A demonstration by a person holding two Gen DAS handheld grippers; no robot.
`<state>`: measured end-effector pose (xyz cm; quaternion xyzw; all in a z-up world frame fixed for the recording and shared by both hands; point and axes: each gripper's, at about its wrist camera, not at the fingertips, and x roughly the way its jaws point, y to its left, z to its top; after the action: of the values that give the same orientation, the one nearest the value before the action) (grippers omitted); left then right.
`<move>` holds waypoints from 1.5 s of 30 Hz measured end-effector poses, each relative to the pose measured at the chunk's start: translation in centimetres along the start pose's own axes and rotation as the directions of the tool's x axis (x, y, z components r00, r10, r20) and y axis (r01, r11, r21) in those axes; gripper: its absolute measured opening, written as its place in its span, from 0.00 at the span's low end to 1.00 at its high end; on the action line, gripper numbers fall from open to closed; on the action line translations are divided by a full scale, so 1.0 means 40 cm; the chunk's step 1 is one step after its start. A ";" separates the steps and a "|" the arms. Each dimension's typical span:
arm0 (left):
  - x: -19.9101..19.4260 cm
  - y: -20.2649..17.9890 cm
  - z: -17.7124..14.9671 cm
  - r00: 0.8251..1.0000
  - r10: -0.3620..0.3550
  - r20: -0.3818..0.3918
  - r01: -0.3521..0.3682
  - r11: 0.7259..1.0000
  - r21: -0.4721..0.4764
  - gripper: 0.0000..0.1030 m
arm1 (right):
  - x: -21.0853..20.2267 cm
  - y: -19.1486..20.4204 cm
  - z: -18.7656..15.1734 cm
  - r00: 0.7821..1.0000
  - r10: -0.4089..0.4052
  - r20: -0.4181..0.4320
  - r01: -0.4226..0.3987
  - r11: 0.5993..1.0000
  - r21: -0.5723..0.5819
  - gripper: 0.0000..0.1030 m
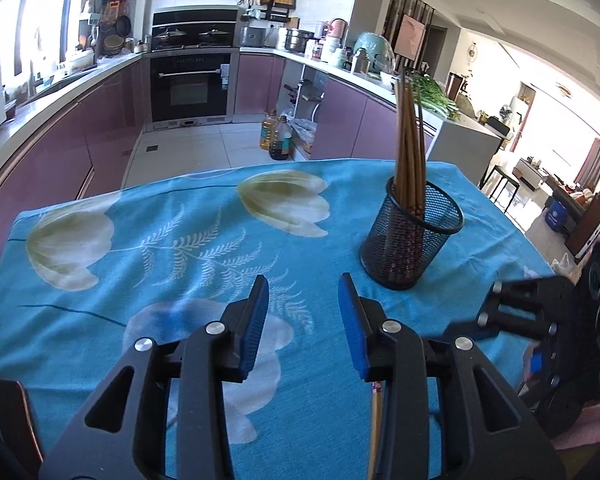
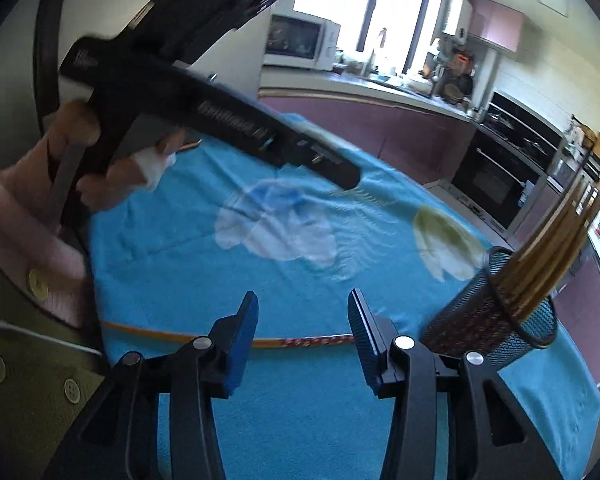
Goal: Organize utensils
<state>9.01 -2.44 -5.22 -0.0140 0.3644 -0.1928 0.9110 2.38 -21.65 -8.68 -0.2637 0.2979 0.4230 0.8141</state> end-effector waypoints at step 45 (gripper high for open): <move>-0.067 0.126 -0.044 0.998 0.064 0.021 -0.061 0.989 -0.133 0.40 | 0.192 0.011 0.091 0.986 0.106 -0.130 -0.130 0.973 -0.193 0.56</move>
<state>7.81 3.40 -5.58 -0.0655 0.3651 -0.1393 0.9181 6.52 -14.87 -11.70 -0.3511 0.3169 0.4821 0.7375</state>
